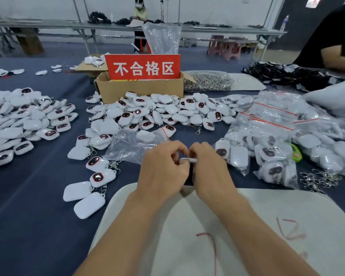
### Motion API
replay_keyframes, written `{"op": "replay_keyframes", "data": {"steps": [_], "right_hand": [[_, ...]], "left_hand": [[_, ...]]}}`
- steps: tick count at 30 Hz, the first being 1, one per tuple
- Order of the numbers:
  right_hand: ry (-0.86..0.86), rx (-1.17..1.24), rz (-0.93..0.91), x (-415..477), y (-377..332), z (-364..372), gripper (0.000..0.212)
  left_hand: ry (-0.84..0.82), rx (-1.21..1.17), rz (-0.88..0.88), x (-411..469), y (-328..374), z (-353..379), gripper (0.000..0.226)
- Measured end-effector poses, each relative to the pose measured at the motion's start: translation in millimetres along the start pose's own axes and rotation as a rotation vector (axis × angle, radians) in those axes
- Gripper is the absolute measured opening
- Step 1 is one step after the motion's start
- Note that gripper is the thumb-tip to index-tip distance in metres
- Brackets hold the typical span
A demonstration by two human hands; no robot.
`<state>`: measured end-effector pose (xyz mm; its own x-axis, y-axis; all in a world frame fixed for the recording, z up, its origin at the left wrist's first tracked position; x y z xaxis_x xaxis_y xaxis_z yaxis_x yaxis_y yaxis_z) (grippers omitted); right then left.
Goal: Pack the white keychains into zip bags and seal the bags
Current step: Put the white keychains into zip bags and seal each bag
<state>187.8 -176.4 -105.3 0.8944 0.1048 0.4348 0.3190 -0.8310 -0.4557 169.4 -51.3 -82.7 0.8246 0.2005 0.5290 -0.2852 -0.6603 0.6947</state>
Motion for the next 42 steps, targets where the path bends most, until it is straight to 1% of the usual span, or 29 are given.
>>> {"op": "replay_keyframes", "data": {"steps": [2, 4, 5, 6, 8, 10, 12, 13, 15, 20, 25, 29, 33, 38, 40, 42], "right_hand": [[0.042, 0.106, 0.084, -11, 8, -5, 0.026], [0.139, 0.317, 0.250, -17, 24, -16, 0.017], [0.163, 0.419, 0.317, -19, 31, -19, 0.015], [0.151, 0.516, 0.371, -20, 35, -20, 0.015], [0.059, 0.669, 0.463, -22, 41, -15, 0.013], [-0.042, 0.744, 0.517, -21, 43, -9, 0.010], [-0.107, 0.815, 0.549, -16, 44, -5, 0.008], [-0.121, 0.839, 0.557, -13, 45, -3, 0.011], [-0.131, 0.831, 0.564, -11, 47, -2, 0.016], [-0.084, 0.749, 0.527, -11, 48, -1, 0.018], [-0.045, 0.627, 0.513, -13, 51, -1, 0.020], [-0.033, 0.621, 0.494, -13, 46, -3, 0.022], [-0.075, 0.654, 0.466, -13, 41, -4, 0.020], [-0.079, 0.652, 0.439, -13, 32, -5, 0.021], [-0.074, 0.703, 0.439, -12, 30, -7, 0.016], [-0.077, 0.774, 0.435, -11, 28, -10, 0.006]], "left_hand": [[-0.043, -0.031, -0.029, -5, -1, 8, 0.022], [-0.071, -0.023, -0.068, -7, -3, 13, 0.033], [-0.093, -0.043, -0.087, -8, -4, 17, 0.039], [-0.119, -0.086, -0.112, -8, -4, 21, 0.040], [-0.161, -0.194, -0.173, -9, -5, 28, 0.030], [-0.186, -0.276, -0.213, -7, -7, 31, 0.021], [-0.225, -0.333, -0.229, -5, -8, 34, 0.023], [-0.242, -0.360, -0.241, -4, -9, 35, 0.028], [-0.270, -0.393, -0.267, -2, -12, 37, 0.034], [-0.305, -0.432, -0.304, -2, -14, 40, 0.030], [-0.338, -0.463, -0.285, -6, -8, 39, 0.032], [-0.283, -0.461, -0.329, -5, -14, 36, 0.029], [-0.221, -0.432, -0.387, -6, -18, 36, 0.029], [-0.099, -0.349, -0.382, -2, -19, 24, 0.022], [-0.089, -0.360, -0.383, 0, -18, 24, 0.017], [-0.135, -0.430, -0.404, 0, -16, 29, 0.017]]}}
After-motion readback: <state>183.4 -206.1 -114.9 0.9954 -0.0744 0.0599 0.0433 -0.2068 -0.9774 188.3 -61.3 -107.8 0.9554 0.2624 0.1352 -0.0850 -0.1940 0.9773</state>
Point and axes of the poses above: each hand's wrist, its own x-axis towards the middle knuckle, its own z-axis out of the palm, y = z × x, the point moved 9 cm from there along x, towards the middle knuckle, and after that the axes turned 9 degrees about y, right-handed, at the moved point
